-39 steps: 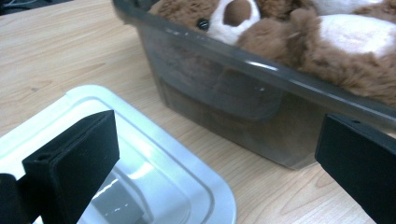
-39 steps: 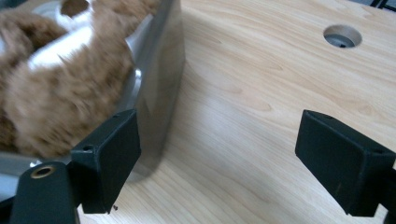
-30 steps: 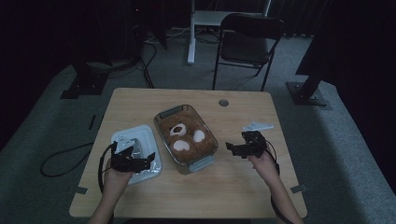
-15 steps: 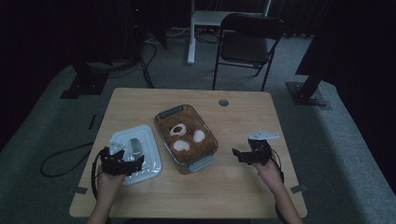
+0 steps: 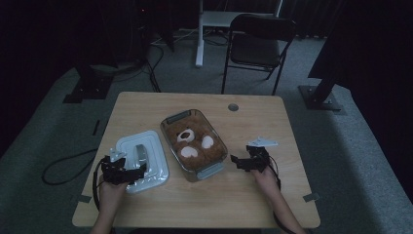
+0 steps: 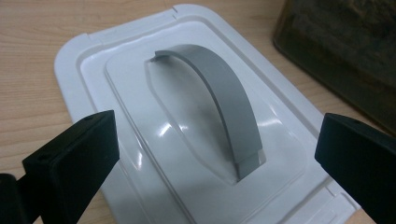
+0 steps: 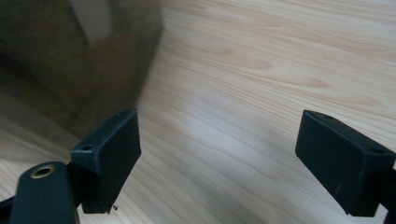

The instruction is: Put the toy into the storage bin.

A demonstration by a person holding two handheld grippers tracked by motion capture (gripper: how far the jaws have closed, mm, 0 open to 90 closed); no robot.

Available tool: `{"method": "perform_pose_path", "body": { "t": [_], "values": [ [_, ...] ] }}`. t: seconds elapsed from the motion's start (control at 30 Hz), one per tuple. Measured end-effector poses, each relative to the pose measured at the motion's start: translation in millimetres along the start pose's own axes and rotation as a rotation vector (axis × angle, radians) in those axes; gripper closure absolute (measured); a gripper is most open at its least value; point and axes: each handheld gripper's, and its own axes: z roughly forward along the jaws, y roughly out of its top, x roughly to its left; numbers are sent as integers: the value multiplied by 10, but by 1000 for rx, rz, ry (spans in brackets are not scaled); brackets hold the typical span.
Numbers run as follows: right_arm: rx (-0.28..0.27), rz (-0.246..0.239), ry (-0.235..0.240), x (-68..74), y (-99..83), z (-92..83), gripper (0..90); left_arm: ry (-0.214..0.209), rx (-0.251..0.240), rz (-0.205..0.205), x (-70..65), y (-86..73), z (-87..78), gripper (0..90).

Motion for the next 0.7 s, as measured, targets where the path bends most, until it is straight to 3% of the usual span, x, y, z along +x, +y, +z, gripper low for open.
{"method": "perform_pose_path", "body": {
  "t": [0.27, 0.33, 0.43, 0.53, 0.7],
  "values": [
    [10, -14, 54, 158, 89, 213, 142, 5, 10, -16, 46, 13, -4, 7],
    [9, -27, 50, 179, 97, 222, 143, 4, 19, -22, 53, 17, 1, 7],
    [4, -24, 95, 186, 74, 221, 142, 19, 29, -44, 74, 25, 16, 7],
    [9, -26, 103, 223, 61, 221, 143, 46, 41, -71, 93, 52, 48, 7],
    [5, -45, 124, 316, 49, 238, 142, 57, 46, -58, 70, 80, 67, 7]
  ]
}}
